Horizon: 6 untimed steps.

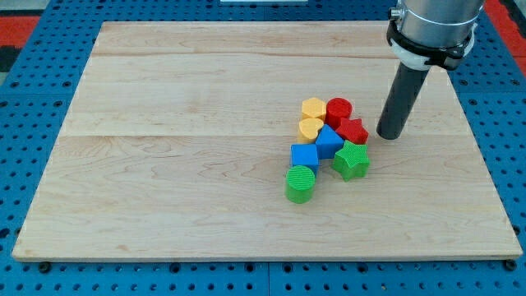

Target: Push the green star into the group of blocks

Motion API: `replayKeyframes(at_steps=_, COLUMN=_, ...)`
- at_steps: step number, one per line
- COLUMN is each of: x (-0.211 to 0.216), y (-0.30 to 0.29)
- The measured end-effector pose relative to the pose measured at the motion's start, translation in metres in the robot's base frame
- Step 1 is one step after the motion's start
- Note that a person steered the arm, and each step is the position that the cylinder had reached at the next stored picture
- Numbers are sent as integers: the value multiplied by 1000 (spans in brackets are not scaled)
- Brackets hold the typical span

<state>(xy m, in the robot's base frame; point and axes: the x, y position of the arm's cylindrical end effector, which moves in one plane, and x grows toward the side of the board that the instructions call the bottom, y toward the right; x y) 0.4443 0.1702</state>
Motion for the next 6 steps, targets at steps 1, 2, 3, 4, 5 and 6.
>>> replayKeyframes(at_steps=1, x=24, y=2)
replayKeyframes(at_steps=2, x=46, y=-24)
replayKeyframes(at_steps=3, x=34, y=-52)
replayKeyframes(at_steps=4, x=13, y=-61)
replayKeyframes(at_steps=5, x=-9, y=-61)
replayKeyframes(at_steps=6, x=-39, y=-61)
